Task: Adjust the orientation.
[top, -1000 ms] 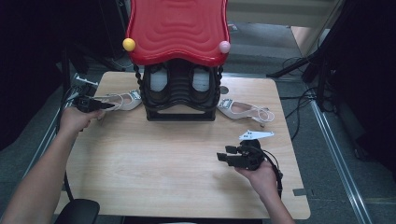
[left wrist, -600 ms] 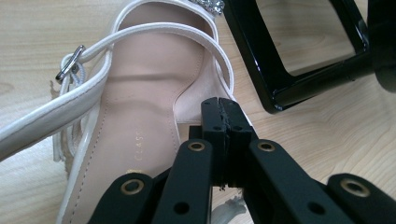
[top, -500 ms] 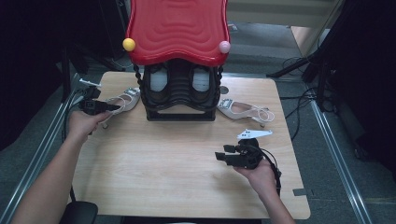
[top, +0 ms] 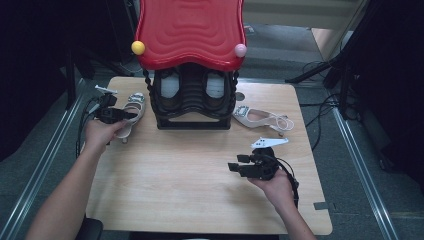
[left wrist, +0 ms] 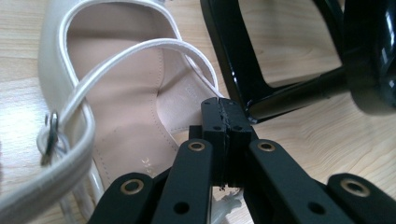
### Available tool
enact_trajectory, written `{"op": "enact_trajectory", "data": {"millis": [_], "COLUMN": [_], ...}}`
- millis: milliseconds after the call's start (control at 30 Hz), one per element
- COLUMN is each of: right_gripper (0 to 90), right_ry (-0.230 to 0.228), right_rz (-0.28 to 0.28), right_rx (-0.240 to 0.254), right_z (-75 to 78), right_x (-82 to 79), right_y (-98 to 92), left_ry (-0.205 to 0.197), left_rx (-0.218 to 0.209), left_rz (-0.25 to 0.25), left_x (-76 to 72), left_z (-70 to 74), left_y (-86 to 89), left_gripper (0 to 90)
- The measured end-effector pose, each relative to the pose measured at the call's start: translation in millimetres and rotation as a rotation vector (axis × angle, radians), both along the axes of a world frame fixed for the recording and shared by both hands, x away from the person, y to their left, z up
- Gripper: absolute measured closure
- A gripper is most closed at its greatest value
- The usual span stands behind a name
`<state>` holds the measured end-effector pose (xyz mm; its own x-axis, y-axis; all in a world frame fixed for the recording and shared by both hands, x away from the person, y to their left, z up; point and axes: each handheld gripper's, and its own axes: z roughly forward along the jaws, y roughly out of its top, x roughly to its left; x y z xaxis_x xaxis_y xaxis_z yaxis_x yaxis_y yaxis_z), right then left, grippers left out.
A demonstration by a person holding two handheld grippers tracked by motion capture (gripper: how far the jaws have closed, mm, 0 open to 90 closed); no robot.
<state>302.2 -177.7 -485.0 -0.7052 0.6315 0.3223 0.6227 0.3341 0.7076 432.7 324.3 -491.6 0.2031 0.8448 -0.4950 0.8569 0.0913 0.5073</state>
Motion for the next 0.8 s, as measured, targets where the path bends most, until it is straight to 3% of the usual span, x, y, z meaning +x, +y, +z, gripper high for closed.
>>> {"op": "enact_trajectory", "data": {"millis": [333,433,567,800], "right_gripper": [46.8,46.8,46.7,46.6], "right_ry": [-0.004,-0.002,-0.004,-0.006], "right_rz": [0.002,-0.003,0.000,-0.002], "right_rx": [-0.007,-0.009,-0.013,-0.014], "right_z": [-0.1,-0.6,-0.5,-0.2], "right_x": [0.3,0.6,0.8,1.5], "right_y": [1.6,1.0,1.9,1.0], "left_ry": [-0.011,-0.020,-0.023,-0.040], "left_rx": [-0.022,0.008,0.064,0.087], "left_rz": [0.043,0.042,0.042,0.046], "left_x": [-3.0,-5.4,-7.4,-13.4], "left_z": [1.2,3.4,7.4,20.1], "left_y": [8.4,9.6,9.4,15.0], "left_gripper": [86.3,86.2,79.4,68.7]}}
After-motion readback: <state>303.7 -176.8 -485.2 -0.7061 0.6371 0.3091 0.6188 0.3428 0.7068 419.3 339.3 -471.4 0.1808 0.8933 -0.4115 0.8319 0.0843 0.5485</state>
